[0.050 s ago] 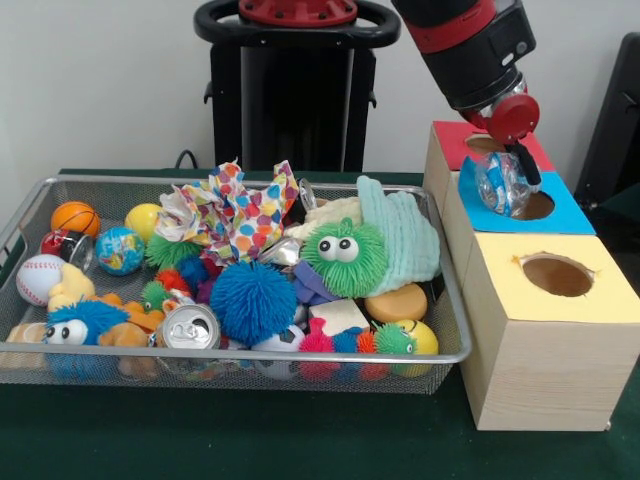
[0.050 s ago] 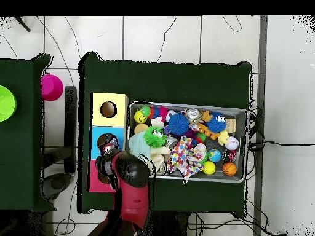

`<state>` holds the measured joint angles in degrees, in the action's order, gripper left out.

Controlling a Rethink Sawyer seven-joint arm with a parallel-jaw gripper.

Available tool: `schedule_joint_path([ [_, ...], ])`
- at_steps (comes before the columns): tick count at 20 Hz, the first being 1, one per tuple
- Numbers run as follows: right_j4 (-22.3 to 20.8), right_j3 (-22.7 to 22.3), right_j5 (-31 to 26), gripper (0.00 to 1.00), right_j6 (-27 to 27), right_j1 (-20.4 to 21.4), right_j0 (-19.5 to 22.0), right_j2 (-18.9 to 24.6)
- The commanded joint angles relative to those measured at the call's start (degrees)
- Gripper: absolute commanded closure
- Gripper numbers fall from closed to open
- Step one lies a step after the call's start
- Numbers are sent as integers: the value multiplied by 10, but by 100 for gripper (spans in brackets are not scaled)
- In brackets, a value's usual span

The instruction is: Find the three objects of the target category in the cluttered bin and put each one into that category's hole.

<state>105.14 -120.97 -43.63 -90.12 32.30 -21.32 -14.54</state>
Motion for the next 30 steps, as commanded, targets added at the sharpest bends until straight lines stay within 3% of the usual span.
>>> schedule_joint_path([
  [1, 51, 67, 49, 100, 133, -82, -5, 50],
  [9, 34, 88, 52, 100, 120, -96, -1, 44],
  [18, -7, 80, 51, 100, 118, -99, 18, 32],
  [25, -14, 79, 56, 100, 130, -104, 30, 27],
  [29, -17, 78, 63, 100, 107, -103, 27, 24],
  [30, -16, 77, 68, 0, 101, -103, 24, 21],
])
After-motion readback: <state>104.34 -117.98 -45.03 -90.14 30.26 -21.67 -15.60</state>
